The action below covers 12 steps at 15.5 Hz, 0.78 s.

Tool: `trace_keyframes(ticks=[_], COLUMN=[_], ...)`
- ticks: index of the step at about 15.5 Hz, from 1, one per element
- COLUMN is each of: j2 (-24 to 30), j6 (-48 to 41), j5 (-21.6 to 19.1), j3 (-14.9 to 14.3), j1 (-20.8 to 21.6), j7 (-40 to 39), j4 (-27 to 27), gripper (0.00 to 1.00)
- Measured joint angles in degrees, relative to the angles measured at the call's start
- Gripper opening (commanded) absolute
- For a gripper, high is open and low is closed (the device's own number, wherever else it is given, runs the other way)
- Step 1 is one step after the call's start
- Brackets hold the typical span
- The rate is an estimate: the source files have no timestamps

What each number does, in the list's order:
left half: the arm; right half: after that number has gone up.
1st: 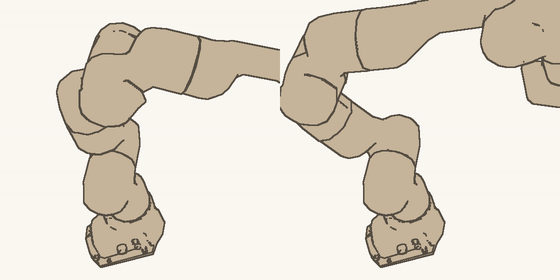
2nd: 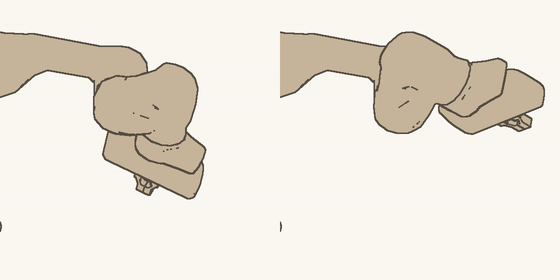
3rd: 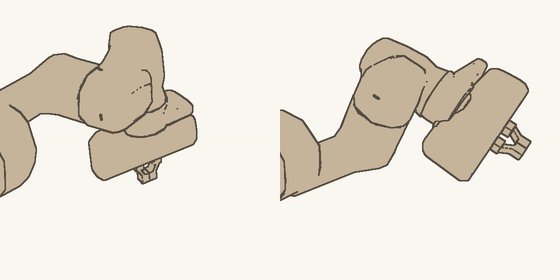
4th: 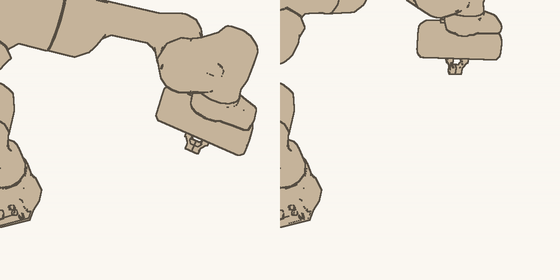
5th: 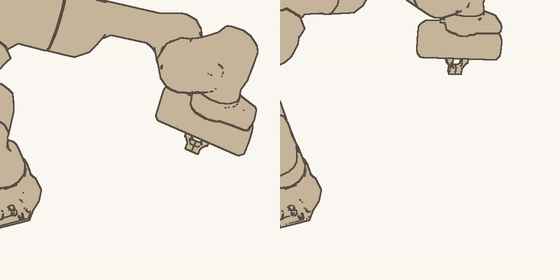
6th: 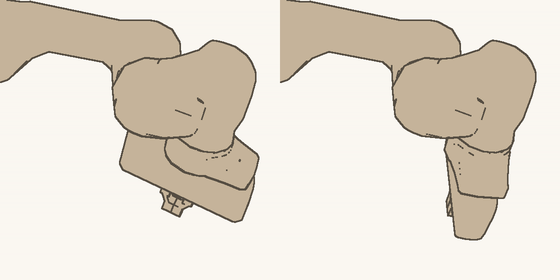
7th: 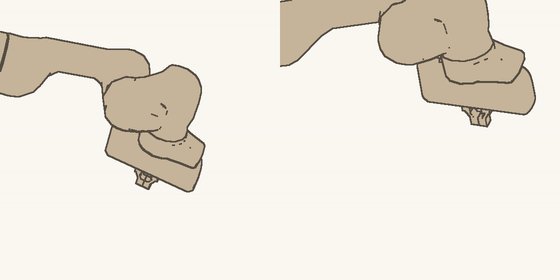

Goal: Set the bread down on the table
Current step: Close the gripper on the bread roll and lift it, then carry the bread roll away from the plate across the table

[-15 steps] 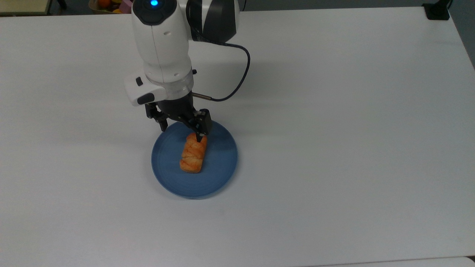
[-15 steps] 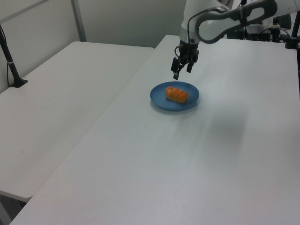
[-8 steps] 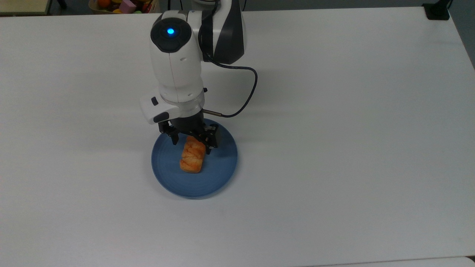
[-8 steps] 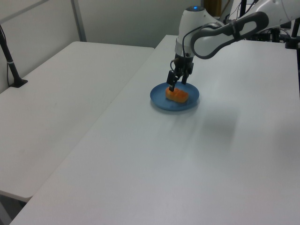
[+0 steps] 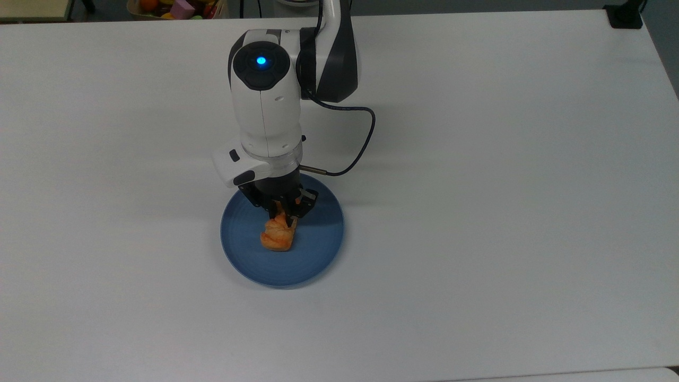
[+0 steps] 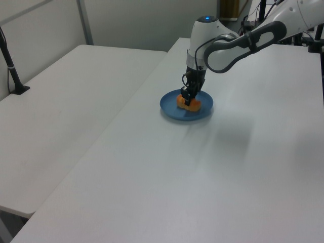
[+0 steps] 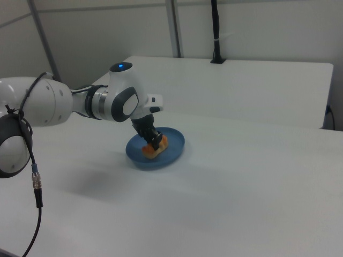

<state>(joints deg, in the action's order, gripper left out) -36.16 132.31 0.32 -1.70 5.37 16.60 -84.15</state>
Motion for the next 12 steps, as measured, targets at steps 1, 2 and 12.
trace_keyframes(ticks=[1, 2, 12], j2=[0.0, 0.0, 6.13], j6=[0.0, 0.0, -7.85], j5=[0.01, 0.13, 0.81], j3=[-0.01, -0.02, -0.6], j1=[0.0, 0.0, -1.02], j7=[0.0, 0.0, -2.84], j4=[0.1, 0.26, 4.68], gripper=[0.0, 0.0, 0.0])
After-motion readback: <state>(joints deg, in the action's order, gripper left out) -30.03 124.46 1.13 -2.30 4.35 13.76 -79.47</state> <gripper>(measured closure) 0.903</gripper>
